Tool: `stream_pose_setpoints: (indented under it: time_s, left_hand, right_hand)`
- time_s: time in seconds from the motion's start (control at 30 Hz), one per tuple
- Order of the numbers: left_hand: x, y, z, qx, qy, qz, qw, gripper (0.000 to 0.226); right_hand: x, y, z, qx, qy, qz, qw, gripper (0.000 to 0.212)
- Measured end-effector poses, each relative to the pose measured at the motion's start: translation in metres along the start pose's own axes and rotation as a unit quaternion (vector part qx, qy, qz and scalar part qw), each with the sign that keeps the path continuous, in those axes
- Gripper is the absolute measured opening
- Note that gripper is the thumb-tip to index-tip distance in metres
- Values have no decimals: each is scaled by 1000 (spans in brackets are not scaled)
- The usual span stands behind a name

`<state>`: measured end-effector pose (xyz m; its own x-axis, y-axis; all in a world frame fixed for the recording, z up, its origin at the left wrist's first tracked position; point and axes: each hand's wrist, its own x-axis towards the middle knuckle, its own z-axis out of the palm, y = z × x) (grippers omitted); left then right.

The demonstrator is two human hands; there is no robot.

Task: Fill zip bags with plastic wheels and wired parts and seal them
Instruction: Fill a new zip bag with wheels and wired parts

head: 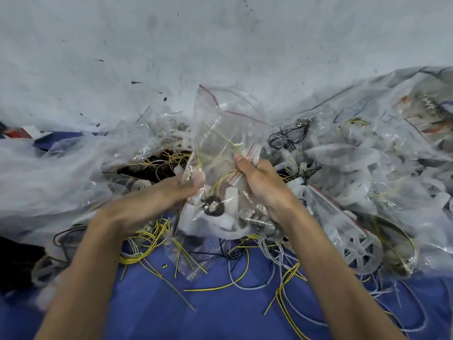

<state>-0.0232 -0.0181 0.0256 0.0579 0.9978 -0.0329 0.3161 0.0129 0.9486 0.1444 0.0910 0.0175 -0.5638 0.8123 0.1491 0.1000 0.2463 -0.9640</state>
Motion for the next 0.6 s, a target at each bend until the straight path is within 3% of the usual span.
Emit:
stream_pose_setpoints:
  time_s: [0.07, 0.1, 0.33, 0.4, 0.6]
  left_hand:
    - [0, 4, 8, 80, -64, 53, 993, 44]
    - [-1, 5, 10, 81, -70, 64, 992, 40]
    - [-3, 0, 4, -55, 25, 141, 988, 35]
    - [-4, 1, 4, -77, 27, 146, 986, 29]
    - [-4, 0, 0, -134, 97, 61, 984, 29]
  right_hand:
    - [-1, -4, -1, 18, -6, -1, 1000, 52]
    - [-1, -6, -2, 24, -18, 2, 1000, 53]
    - [-7, -13, -18, 5, -188, -6, 982, 26]
    - [-9, -12, -19, -47, -216, -22, 975, 36]
    - [-5, -10, -27, -17, -220, -51, 974, 13]
